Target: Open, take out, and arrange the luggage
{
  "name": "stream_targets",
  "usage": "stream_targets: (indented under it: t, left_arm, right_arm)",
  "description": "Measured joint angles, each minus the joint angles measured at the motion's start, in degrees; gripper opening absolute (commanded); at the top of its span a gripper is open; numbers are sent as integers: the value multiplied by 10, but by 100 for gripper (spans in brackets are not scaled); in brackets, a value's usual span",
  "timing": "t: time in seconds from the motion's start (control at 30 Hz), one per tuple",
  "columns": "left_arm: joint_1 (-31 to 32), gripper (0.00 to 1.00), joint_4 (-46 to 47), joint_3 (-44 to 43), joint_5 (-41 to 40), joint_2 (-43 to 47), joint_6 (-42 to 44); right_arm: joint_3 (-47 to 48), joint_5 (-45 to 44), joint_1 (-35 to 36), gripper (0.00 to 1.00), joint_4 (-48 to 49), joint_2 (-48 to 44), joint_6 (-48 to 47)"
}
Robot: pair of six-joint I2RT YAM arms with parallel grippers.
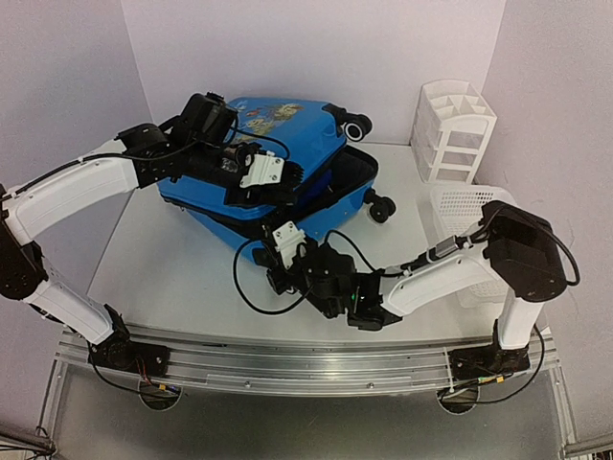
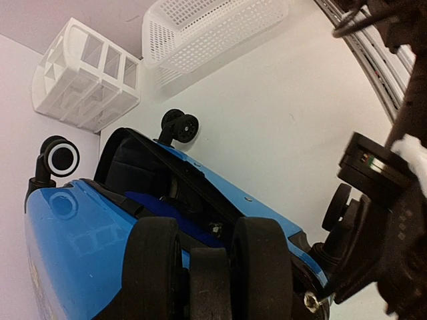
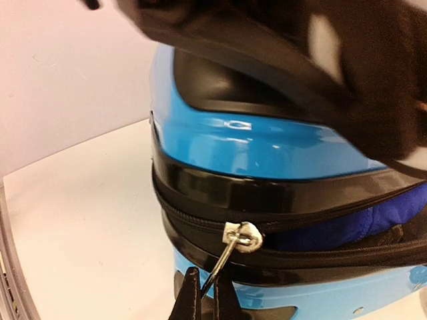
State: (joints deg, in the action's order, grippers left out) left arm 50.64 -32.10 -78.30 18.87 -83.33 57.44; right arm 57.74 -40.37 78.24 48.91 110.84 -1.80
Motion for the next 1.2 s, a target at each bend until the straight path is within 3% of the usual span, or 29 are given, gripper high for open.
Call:
stream_targets:
  t: [0.27, 0.67, 0.83, 1.2]
  left_arm:
    - [-2, 0, 38, 0, -1, 0, -39]
    - [-5, 0, 53, 0, 7, 0, -59]
    - [-6, 0, 53, 0, 11, 0, -59]
    - [-13, 0, 39, 0, 28, 0, -50]
  right_arm:
    - [47, -39, 11, 0, -28, 23, -63]
    - [215, -170, 27, 0, -133, 128, -187]
    - [280, -162, 16, 0, -193, 164, -196]
    - [382, -52, -13, 0, -315, 207, -191]
